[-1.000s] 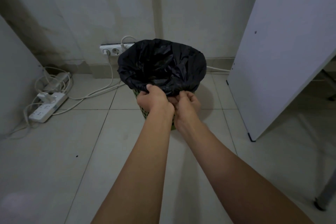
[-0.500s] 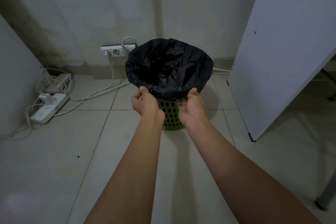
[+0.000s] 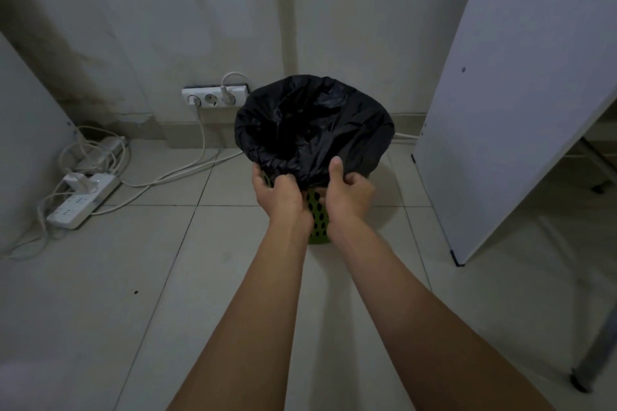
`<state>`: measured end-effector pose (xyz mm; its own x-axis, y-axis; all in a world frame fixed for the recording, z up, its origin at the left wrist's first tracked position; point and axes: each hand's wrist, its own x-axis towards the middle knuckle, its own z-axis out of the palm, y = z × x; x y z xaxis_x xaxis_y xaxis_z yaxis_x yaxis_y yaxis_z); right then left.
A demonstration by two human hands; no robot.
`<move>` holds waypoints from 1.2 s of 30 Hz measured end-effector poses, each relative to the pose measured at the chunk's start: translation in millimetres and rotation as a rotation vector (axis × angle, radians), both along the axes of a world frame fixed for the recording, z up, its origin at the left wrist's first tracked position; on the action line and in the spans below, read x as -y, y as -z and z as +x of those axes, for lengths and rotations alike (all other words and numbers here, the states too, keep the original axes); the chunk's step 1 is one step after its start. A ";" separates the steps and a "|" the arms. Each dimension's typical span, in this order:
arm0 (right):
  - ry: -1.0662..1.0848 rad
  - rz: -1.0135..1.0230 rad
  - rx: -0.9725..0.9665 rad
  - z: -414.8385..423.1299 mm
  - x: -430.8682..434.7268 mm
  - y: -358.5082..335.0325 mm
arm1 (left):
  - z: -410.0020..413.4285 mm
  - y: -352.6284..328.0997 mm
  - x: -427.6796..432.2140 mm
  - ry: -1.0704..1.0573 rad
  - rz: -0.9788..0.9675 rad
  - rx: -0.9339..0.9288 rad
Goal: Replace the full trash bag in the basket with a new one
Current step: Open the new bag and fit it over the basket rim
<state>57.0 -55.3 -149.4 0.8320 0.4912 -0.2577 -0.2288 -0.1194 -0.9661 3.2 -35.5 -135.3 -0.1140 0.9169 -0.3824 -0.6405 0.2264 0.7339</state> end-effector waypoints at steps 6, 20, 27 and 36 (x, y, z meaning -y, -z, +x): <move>-0.079 0.121 -0.175 -3.0 5.7 17.4 | -3.6 0.6 -0.1 -0.069 -0.040 0.130; -0.110 0.314 -0.614 -10.0 8.9 3.8 | 1.0 -11.4 0.6 -0.006 -0.218 -0.173; -0.041 0.199 -0.532 22.6 16.0 6.6 | -2.4 -14.5 -6.7 0.039 -0.106 -0.203; 0.043 0.396 -0.668 40.9 3.5 4.1 | -9.9 10.6 -4.7 0.035 0.006 -0.103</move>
